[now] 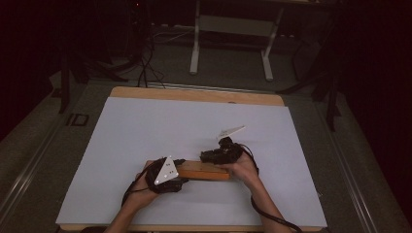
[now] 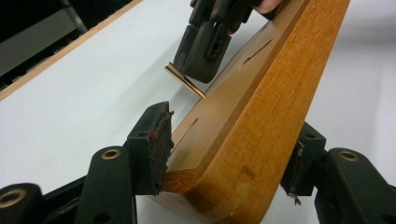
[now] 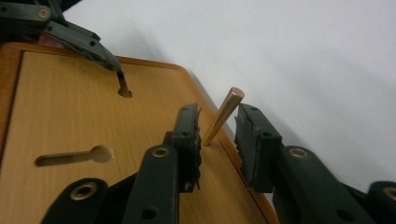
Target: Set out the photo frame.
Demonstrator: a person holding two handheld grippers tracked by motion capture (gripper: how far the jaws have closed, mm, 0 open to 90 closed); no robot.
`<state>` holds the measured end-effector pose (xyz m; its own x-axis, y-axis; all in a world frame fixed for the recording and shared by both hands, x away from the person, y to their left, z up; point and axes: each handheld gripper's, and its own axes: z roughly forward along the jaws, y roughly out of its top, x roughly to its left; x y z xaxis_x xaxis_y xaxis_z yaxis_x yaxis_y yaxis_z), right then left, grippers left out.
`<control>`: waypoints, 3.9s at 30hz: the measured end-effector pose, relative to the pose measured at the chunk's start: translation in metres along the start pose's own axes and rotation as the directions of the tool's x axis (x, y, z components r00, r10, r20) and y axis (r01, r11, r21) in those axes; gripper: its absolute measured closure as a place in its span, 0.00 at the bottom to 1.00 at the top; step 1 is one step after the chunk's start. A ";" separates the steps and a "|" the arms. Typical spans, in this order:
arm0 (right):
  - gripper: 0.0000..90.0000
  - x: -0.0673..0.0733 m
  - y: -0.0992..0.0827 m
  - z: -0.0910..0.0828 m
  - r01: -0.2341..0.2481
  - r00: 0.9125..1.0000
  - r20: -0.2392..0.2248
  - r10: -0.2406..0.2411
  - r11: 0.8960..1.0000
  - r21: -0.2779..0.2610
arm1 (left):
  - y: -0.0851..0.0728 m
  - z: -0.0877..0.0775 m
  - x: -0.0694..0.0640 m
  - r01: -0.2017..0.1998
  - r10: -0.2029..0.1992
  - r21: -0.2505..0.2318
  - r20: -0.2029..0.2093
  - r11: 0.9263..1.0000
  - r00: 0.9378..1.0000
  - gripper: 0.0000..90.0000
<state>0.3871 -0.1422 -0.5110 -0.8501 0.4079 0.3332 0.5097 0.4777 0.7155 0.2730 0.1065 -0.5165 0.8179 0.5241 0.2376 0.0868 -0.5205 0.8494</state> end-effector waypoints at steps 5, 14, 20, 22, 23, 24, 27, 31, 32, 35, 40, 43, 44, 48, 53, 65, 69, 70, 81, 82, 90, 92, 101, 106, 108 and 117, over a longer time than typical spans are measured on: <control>0.69 -0.003 -0.002 -0.008 -0.008 1.000 0.025 0.008 0.999 -0.032 | 0.002 0.001 0.004 0.009 -0.009 -0.010 -0.002 1.000 1.000 0.50; 0.62 -0.006 -0.011 -0.029 -0.018 0.996 0.088 0.025 0.997 -0.081 | 0.004 0.002 0.010 0.029 -0.029 -0.014 0.013 0.999 0.999 0.52; 0.61 -0.002 -0.020 -0.041 0.027 0.984 0.179 -0.014 0.997 -0.070 | 0.004 0.003 0.013 0.040 -0.040 -0.018 0.023 0.999 0.999 0.52; 0.62 -0.001 -0.022 -0.043 0.036 0.979 0.200 -0.020 0.997 -0.075 | 0.004 0.003 0.014 0.055 -0.054 -0.020 0.031 0.998 0.998 0.52; 0.62 -0.001 -0.023 -0.045 0.038 0.978 0.209 -0.021 0.996 -0.078 | 0.004 0.003 0.014 0.056 -0.055 -0.020 0.033 0.998 0.998 0.52; 0.62 -0.001 -0.024 -0.046 0.041 0.976 0.217 -0.022 0.996 -0.080 | 0.004 0.003 0.014 0.057 -0.056 -0.020 0.033 0.998 0.998 0.52; 0.62 -0.001 -0.028 -0.051 0.042 0.973 0.229 -0.020 0.995 -0.089 | 0.004 0.004 0.015 0.062 -0.061 -0.023 0.034 0.998 0.998 0.52; 0.62 0.000 -0.034 -0.054 0.070 0.967 0.251 -0.049 0.995 -0.076 | 0.005 0.004 0.015 0.065 -0.065 -0.024 0.028 0.998 0.998 0.53; 0.62 0.000 -0.036 -0.055 0.073 0.966 0.255 -0.051 0.995 -0.075 | 0.005 0.004 0.015 0.065 -0.064 -0.024 0.029 0.998 0.998 0.53; 0.63 -0.001 -0.041 -0.062 0.058 0.965 0.261 -0.034 0.995 -0.086 | 0.005 0.004 0.016 0.067 -0.066 -0.026 0.029 0.997 0.997 0.52; 0.63 -0.005 -0.051 -0.069 0.044 0.963 0.268 -0.023 0.996 -0.075 | 0.005 0.006 0.018 0.085 -0.084 -0.044 0.019 0.995 0.996 0.53; 0.64 -0.004 -0.058 -0.070 0.044 0.964 0.263 -0.027 0.997 -0.060 | 0.006 0.007 0.019 0.095 -0.094 -0.053 0.013 0.994 0.995 0.53; 0.64 -0.005 -0.059 -0.071 0.049 0.965 0.258 -0.033 0.997 -0.057 | 0.006 0.007 0.020 0.099 -0.098 -0.055 0.014 0.994 0.995 0.53; 0.65 -0.001 -0.061 -0.072 0.087 0.966 0.247 -0.079 0.996 -0.024 | 0.005 0.008 0.022 0.112 -0.111 -0.061 0.020 0.992 0.994 0.53; 0.63 -0.002 -0.065 -0.068 0.118 0.970 0.212 -0.116 0.993 -0.001 | 0.005 0.008 0.023 0.115 -0.114 -0.062 0.025 0.991 0.993 0.53; 0.51 0.012 -0.053 -0.059 0.202 0.967 0.165 -0.194 0.979 -0.033 | 0.003 0.009 0.025 0.136 -0.135 -0.045 0.019 0.990 0.991 0.53; 0.50 0.011 -0.049 -0.057 0.193 0.969 0.171 -0.180 0.979 -0.062 | 0.001 0.009 0.026 0.144 -0.144 -0.040 -0.001 0.989 0.990 0.54; 0.50 0.010 -0.047 -0.057 0.183 0.972 0.163 -0.168 0.980 -0.081 | 0.000 0.009 0.028 0.149 -0.150 -0.036 -0.004 0.988 0.989 0.54; 0.55 0.009 -0.041 -0.046 0.191 0.972 0.157 -0.177 0.978 -0.084 | -0.004 0.011 0.030 0.150 -0.150 -0.013 -0.006 0.989 0.989 0.57; 0.55 0.009 -0.041 -0.046 0.191 0.972 0.157 -0.176 0.978 -0.085 | -0.005 0.011 0.031 0.147 -0.147 -0.013 -0.006 0.989 0.989 0.57; 0.57 0.006 -0.042 -0.047 0.196 0.973 0.142 -0.182 0.976 -0.090 | -0.005 0.010 0.031 0.122 -0.122 -0.006 -0.016 0.992 0.992 0.59; 0.58 0.009 -0.041 -0.047 0.222 0.965 0.162 -0.208 0.972 -0.075 | -0.004 0.011 0.028 0.085 -0.085 0.007 -0.038 0.996 0.996 0.60; 0.60 0.009 -0.042 -0.048 0.225 0.964 0.165 -0.209 0.971 -0.083 | -0.004 0.010 0.029 0.090 -0.090 0.004 -0.030 0.996 0.995 0.62; 0.60 0.010 -0.042 -0.048 0.221 0.964 0.173 -0.204 0.972 -0.086 | -0.004 0.009 0.029 0.099 -0.099 0.005 -0.020 0.995 0.995 0.62; 0.60 0.009 -0.042 -0.048 0.220 0.964 0.174 -0.203 0.971 -0.088 | -0.003 0.008 0.030 0.105 -0.105 0.001 -0.008 0.994 0.994 0.63; 0.60 0.011 -0.042 -0.050 0.216 0.965 0.171 -0.198 0.971 -0.098 | 0.001 0.004 0.033 0.140 -0.139 -0.022 0.032 0.990 0.990 0.65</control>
<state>0.3501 -0.1970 -0.5064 -0.8986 0.4322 0.0754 0.2983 0.4761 0.8273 0.3023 0.1211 -0.5099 0.8156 0.5696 0.1021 0.1874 -0.4270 0.8846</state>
